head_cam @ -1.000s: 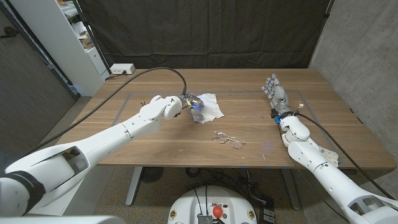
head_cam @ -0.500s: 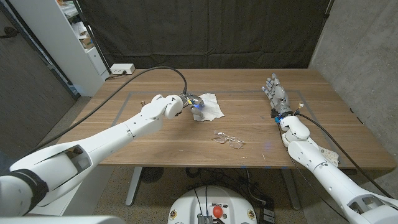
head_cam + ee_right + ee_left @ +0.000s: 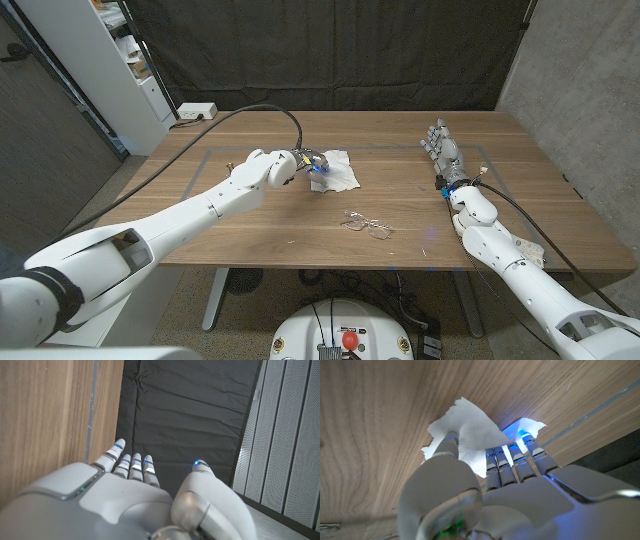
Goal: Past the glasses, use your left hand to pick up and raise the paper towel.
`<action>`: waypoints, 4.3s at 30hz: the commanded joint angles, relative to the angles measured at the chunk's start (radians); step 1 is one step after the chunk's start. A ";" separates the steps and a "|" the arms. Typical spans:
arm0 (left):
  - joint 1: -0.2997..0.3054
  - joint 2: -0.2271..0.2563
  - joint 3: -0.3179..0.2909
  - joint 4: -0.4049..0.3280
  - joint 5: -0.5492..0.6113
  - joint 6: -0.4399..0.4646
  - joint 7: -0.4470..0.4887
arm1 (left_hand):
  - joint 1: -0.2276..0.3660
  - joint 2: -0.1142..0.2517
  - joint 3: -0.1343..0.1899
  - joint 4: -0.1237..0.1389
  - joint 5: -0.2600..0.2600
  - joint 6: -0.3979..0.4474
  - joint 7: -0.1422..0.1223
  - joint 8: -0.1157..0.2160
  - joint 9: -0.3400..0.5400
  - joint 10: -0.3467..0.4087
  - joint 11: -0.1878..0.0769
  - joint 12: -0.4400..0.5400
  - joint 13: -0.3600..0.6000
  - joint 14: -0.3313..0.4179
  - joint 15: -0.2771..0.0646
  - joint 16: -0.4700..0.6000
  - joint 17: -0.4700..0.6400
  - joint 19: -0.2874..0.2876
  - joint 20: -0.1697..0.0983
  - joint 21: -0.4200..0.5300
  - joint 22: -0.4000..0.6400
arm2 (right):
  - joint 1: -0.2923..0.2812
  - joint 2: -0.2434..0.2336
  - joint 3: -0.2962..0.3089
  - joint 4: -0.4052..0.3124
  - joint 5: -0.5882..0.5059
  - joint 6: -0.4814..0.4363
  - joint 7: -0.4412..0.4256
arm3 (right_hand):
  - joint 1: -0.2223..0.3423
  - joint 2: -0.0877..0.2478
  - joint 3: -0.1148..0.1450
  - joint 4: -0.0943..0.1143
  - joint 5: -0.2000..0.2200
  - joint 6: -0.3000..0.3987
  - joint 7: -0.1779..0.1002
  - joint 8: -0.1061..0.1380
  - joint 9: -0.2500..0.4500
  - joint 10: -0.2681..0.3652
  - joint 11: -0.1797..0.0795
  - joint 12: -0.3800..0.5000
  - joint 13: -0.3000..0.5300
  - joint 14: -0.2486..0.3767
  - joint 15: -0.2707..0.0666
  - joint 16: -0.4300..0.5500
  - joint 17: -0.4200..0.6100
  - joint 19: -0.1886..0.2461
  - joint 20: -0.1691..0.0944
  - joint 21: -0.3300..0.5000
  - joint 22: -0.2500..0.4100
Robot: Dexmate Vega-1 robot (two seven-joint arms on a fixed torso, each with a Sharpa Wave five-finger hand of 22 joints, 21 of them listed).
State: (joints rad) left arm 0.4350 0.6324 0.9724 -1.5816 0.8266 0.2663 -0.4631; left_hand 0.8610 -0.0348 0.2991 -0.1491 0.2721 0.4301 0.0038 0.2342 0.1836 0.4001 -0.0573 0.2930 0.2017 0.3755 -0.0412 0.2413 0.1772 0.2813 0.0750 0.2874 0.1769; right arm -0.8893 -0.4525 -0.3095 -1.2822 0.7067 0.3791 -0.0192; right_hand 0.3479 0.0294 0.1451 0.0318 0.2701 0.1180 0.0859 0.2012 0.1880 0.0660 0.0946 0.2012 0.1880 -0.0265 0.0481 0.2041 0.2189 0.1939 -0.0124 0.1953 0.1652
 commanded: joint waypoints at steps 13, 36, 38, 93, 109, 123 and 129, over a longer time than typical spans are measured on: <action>0.003 -0.008 0.020 -0.008 -0.014 0.033 -0.006 | 0.095 0.050 0.010 -0.009 -0.049 0.154 -0.019 0.026 0.010 0.197 -0.075 0.026 0.006 0.154 -0.049 0.033 0.006 0.134 -0.039 0.029 0.005 | 0.007 0.008 -0.004 0.014 0.005 0.009 0.016 | 0.005 0.007 -0.004 0.001 0.001 0.011 0.000 -0.003 0.002 0.006 0.004 -0.001 0.004 0.003 0.004 0.008 0.003 0.001 0.004 -0.004 0.005; 0.031 -0.014 -0.003 -0.021 -0.052 0.058 0.079 | 0.222 0.116 0.070 -0.010 -0.092 0.451 -0.045 0.088 0.018 0.489 -0.075 0.077 0.023 0.514 -0.137 0.072 0.001 0.411 -0.122 0.112 0.008 | 0.010 0.011 -0.003 0.024 0.011 0.009 0.022 | 0.004 0.008 -0.006 0.000 0.001 0.012 0.000 -0.003 0.002 0.007 0.004 -0.001 0.004 0.004 0.003 0.008 0.004 0.001 0.004 -0.004 0.005; 0.033 -0.015 -0.006 -0.022 -0.059 0.058 0.086 | 0.226 0.117 0.073 -0.011 -0.092 0.468 -0.046 0.094 0.019 0.507 -0.080 0.081 0.027 0.537 -0.144 0.074 0.001 0.429 -0.125 0.119 0.008 | 0.011 0.012 -0.003 0.026 0.012 0.009 0.024 | 0.004 0.008 -0.006 0.000 0.001 0.012 0.000 -0.003 0.002 0.007 0.004 -0.001 0.004 0.003 0.003 0.007 0.004 0.001 0.004 -0.004 0.005; 0.023 0.008 -0.014 -0.109 -0.068 0.125 0.072 | 0.238 0.126 0.073 0.000 -0.095 0.542 -0.034 0.122 0.029 0.604 -0.077 0.097 0.080 0.659 -0.148 0.067 0.015 0.501 -0.126 0.152 0.009 | 0.000 0.006 0.006 0.006 0.016 0.018 0.023 | 0.004 0.010 -0.010 -0.003 0.001 0.013 0.004 -0.003 0.002 0.011 0.006 -0.001 0.004 0.006 0.004 0.008 0.005 0.003 0.002 -0.003 0.005; 0.032 0.026 -0.040 -0.158 -0.047 0.137 0.068 | 0.237 0.128 0.070 0.001 -0.095 0.537 -0.035 0.120 0.030 0.602 -0.077 0.093 0.087 0.658 -0.148 0.065 0.019 0.498 -0.127 0.152 0.010 | -0.008 0.005 0.006 -0.014 0.011 0.021 0.013 | 0.004 0.012 -0.011 -0.005 0.002 0.015 0.006 -0.003 0.002 0.013 0.008 0.000 0.004 0.007 0.004 0.008 0.005 0.004 0.002 -0.003 0.005; 0.045 0.040 -0.066 -0.193 -0.043 0.131 0.074 | 0.238 0.129 0.068 0.000 -0.095 0.528 -0.035 0.117 0.031 0.592 -0.076 0.086 0.093 0.646 -0.151 0.061 0.025 0.494 -0.125 0.151 0.010 | -0.006 0.009 0.005 -0.017 0.007 0.025 0.007 | 0.005 0.013 -0.012 -0.005 0.002 0.015 0.007 -0.003 0.002 0.013 0.006 -0.001 0.004 0.007 0.004 0.008 0.005 0.005 0.002 -0.003 0.005; 0.050 0.048 -0.083 -0.209 -0.053 0.127 0.068 | 0.238 0.131 0.066 0.001 -0.095 0.522 -0.036 0.115 0.031 0.583 -0.074 0.081 0.096 0.640 -0.152 0.062 0.031 0.490 -0.124 0.150 0.010 | -0.008 0.009 0.005 -0.020 0.006 0.026 0.003 | 0.005 0.013 -0.012 -0.006 0.002 0.016 0.006 -0.003 0.002 0.013 0.006 -0.001 0.004 0.008 0.003 0.008 0.005 0.005 0.002 -0.003 0.005</action>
State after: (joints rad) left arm 0.4757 0.6678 0.9134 -1.7645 0.7814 0.3999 -0.3940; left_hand 1.0939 0.0853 0.3703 -0.1512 0.1710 0.9568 -0.0321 0.3512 0.2133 0.9897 -0.1339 0.3771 0.2952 1.0219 -0.1649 0.3031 0.2027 0.7724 -0.0502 0.4410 0.1843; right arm -0.8948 -0.4449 -0.3038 -1.2969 0.7157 0.4025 -0.0092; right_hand 0.3533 0.0347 0.1327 0.0277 0.2701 0.1270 0.0948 0.2013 0.1880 0.0733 0.1017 0.2012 0.1879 -0.0268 0.0479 0.2041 0.2207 0.1938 -0.0125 0.1953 0.1652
